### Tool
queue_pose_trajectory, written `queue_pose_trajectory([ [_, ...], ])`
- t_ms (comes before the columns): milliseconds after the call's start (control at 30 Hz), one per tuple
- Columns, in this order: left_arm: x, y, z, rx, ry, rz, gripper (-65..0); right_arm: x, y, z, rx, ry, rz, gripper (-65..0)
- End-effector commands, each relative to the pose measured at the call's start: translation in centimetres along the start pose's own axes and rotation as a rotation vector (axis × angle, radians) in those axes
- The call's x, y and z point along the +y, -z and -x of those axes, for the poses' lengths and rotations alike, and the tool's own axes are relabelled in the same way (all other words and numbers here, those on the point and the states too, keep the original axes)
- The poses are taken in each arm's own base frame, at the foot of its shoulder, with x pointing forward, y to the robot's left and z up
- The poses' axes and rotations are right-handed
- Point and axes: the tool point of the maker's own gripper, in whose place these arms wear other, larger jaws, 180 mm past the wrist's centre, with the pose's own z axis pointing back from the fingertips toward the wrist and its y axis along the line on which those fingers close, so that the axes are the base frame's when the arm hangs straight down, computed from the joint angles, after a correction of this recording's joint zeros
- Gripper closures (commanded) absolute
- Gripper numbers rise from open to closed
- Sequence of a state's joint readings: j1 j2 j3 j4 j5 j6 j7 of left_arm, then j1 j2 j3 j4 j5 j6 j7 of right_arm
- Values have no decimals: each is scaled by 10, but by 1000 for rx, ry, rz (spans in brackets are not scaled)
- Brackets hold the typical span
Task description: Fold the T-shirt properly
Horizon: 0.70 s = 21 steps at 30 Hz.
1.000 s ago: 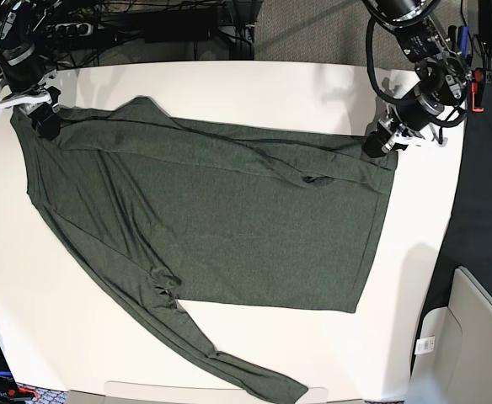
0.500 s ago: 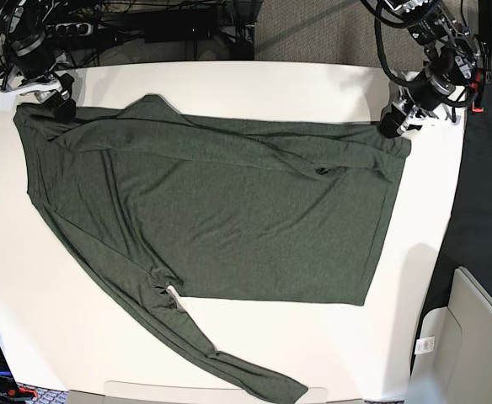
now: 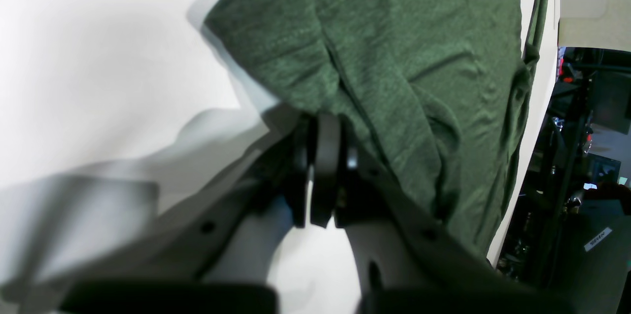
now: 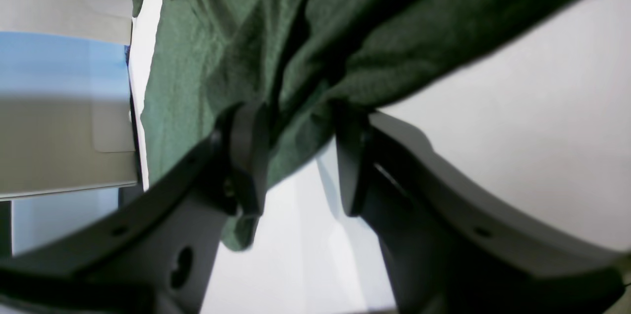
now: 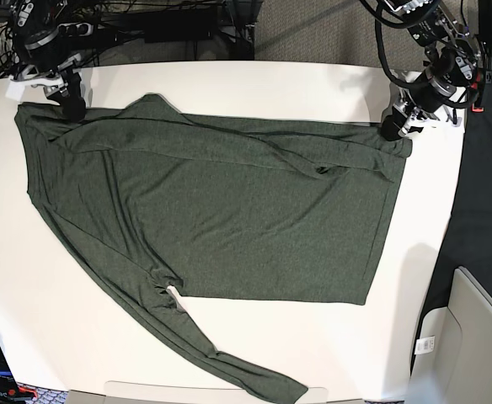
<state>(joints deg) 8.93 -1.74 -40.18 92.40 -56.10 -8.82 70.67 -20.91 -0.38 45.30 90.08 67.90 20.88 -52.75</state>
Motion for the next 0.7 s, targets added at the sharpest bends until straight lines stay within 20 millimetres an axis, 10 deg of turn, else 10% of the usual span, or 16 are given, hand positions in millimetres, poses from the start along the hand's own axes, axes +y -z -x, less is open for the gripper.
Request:
queue_pose_trajectory([
  [0,-9,-3,-7,-12,18,29,0,-10,-5,7,36,-6,44,-240],
  [300,-9,-3,-6,-11,19,29,0,-29,-36,16,18,80,70,-240],
  [667,-11,-2,-5,-3,22,32,0,-36,-53,-24,-128,110,76,-240],
])
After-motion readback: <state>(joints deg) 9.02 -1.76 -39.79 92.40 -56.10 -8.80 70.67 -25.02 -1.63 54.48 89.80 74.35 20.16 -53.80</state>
